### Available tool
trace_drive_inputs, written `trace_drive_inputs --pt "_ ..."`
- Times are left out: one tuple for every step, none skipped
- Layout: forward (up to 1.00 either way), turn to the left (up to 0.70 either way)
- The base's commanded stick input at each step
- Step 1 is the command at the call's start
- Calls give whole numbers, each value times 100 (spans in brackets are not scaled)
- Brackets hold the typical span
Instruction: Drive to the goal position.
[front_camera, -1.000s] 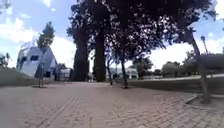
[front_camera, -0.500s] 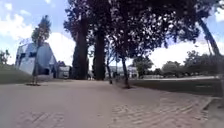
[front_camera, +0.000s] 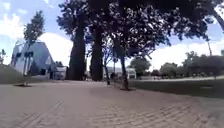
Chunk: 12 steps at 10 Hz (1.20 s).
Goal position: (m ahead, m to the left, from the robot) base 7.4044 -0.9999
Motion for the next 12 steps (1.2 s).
trace_drive_inputs --pt "100 10" --pt "100 2" --pt "100 19" --pt "100 34" --pt "100 40" --pt "100 40" --pt "100 40" --pt "100 40" --pt "100 40" --pt "100 37" --pt "100 30" --pt "100 15"
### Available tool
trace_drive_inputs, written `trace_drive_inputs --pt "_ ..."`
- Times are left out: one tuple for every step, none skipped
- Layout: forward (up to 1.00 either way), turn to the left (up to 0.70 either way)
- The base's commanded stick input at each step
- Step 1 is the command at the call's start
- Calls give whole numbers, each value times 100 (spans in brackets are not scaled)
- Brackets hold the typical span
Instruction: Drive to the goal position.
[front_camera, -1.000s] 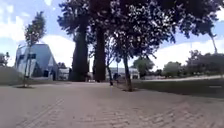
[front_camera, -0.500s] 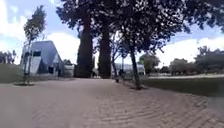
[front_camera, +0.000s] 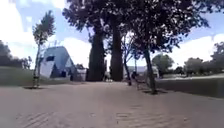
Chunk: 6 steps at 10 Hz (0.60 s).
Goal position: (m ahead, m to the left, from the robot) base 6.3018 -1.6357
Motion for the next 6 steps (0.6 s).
trace_drive_inputs --pt "100 0" --pt "100 0" --pt "100 0" --pt "100 0" --pt "100 0" --pt "100 0"
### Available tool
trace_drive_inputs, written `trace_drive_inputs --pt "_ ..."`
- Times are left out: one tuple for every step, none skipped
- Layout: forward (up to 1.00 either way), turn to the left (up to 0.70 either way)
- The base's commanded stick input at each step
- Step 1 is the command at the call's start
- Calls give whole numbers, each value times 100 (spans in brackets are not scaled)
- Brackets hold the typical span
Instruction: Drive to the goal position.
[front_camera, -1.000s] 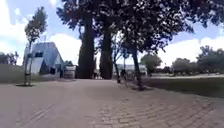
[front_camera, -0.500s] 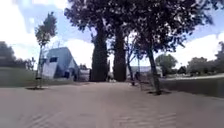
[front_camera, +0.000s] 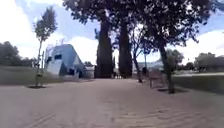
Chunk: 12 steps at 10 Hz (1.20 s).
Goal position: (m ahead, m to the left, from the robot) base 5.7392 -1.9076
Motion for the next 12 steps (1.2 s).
trace_drive_inputs --pt "100 0" --pt "100 0" --pt "100 0" --pt "100 0" --pt "100 0" --pt "100 0" --pt "100 0" --pt "100 0" --pt "100 0" --pt "100 0" --pt "100 0" --pt "100 0"
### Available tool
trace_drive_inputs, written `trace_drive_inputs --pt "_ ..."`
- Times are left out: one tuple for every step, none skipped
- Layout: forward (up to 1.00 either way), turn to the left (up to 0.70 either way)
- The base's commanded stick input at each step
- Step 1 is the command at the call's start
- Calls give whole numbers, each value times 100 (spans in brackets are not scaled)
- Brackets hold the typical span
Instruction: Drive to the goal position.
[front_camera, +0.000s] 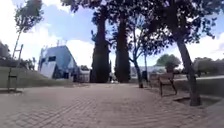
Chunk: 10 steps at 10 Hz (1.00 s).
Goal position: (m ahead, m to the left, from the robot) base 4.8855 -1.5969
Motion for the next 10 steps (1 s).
trace_drive_inputs --pt "100 0" --pt "100 0" --pt "100 0" --pt "100 0" --pt "100 0" --pt "100 0" --pt "100 0" --pt "100 0" --pt "100 0" --pt "100 0"
